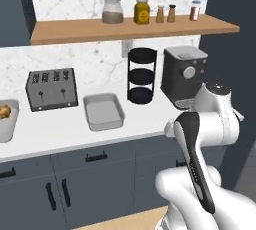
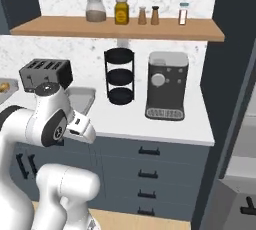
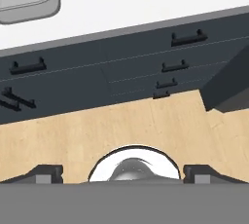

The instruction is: Place one lemon wedge and one chicken drumstick in each tupperware on the nearby counter, to pack two identical lunches.

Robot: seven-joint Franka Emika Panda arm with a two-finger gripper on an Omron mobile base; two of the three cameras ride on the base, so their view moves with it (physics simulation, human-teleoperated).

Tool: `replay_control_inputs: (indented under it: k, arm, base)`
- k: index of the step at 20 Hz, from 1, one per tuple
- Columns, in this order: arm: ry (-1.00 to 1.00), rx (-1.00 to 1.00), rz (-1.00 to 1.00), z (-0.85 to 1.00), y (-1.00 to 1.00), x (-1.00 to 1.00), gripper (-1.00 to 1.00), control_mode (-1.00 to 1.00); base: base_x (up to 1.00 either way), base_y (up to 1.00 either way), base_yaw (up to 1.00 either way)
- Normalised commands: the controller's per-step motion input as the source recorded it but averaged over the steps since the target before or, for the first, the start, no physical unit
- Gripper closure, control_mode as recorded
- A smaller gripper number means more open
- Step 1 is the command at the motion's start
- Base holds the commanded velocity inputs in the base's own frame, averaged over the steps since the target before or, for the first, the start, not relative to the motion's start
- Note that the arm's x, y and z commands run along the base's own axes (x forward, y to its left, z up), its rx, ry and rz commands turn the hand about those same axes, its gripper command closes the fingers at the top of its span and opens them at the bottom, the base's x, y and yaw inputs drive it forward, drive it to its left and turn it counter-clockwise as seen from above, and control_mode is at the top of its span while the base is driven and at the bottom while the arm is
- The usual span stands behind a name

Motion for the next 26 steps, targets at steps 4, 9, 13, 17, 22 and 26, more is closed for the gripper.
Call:
replay_control_inputs:
  k: [4,9,13,17,22,26]
  arm:
    - [0.0,0.0,0.0,0.0,0.0,0.0,-1.0,1.0]
    - [0.0,0.0,0.0,0.0,0.0,0.0,-1.0,1.0]
    - [0.0,0.0,0.0,0.0,0.0,0.0,-1.0,1.0]
    - [0.0,0.0,0.0,0.0,0.0,0.0,-1.0,1.0]
    - [0.0,0.0,0.0,0.0,0.0,0.0,-1.0,1.0]
    - [0.0,0.0,0.0,0.0,0.0,0.0,-1.0,1.0]
  base:
    - [-0.13,-1.0,-0.02]
    - [-0.38,-1.0,0.06]
    - [-0.13,-1.0,0.19]
    - [0.01,-1.0,0.12]
    - [0.02,-0.98,-0.07]
    - [0.21,-0.7,-0.31]
